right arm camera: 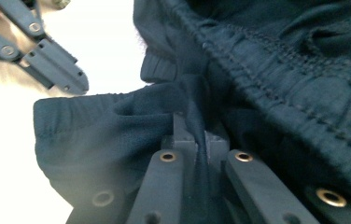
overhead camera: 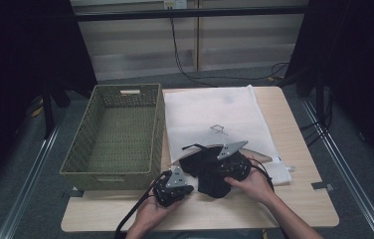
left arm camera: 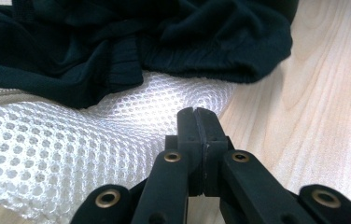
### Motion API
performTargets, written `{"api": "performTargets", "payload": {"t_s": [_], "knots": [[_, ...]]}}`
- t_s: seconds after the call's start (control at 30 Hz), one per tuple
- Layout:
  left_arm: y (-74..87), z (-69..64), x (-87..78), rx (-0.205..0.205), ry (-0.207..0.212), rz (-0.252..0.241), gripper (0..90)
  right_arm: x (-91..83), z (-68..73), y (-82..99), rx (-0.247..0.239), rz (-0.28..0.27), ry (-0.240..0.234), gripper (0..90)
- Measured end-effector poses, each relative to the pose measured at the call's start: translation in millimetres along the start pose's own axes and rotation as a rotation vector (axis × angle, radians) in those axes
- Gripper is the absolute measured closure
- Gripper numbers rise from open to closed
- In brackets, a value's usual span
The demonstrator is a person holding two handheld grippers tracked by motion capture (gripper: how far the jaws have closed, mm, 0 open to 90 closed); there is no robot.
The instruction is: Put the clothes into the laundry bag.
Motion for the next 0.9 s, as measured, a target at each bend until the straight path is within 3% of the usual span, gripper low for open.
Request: {"api": "performTargets", "payload": {"t_s": [0.27, 0.33, 0.7, 0.9], "knots": [[-0.9, -0.7, 0.6, -0.006, 0.005, -0.027, 90.0, 7.7, -16.2, -18.2, 0.025, -0.021, 0.055, 88.1], [1.9, -0.6, -1.2, -0.008, 0.008, -0.004, 90.0, 10.9, -19.4, -22.0, 0.039, -0.031, 0.059, 88.1], [1.4, -0.9, -1.3, -0.012, 0.012, -0.017, 90.0, 19.7, -41.6, -38.1, 0.099, -0.074, 0.118, 88.1], [3.1, -0.3, -1.8, -0.005, 0.012, -0.005, 90.0, 15.4, -56.3, -42.7, 0.129, -0.094, 0.158, 88.1]]}}
Point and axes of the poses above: each handheld gripper's, and its own axes: x roughly forward along the jaws, y roughly out of its underside, z roughly to its left, the point moved 10 cm from there along x, roughly forward along the jaws, and after that the axes turned 11 degrees about z, right-handed, at the moved point
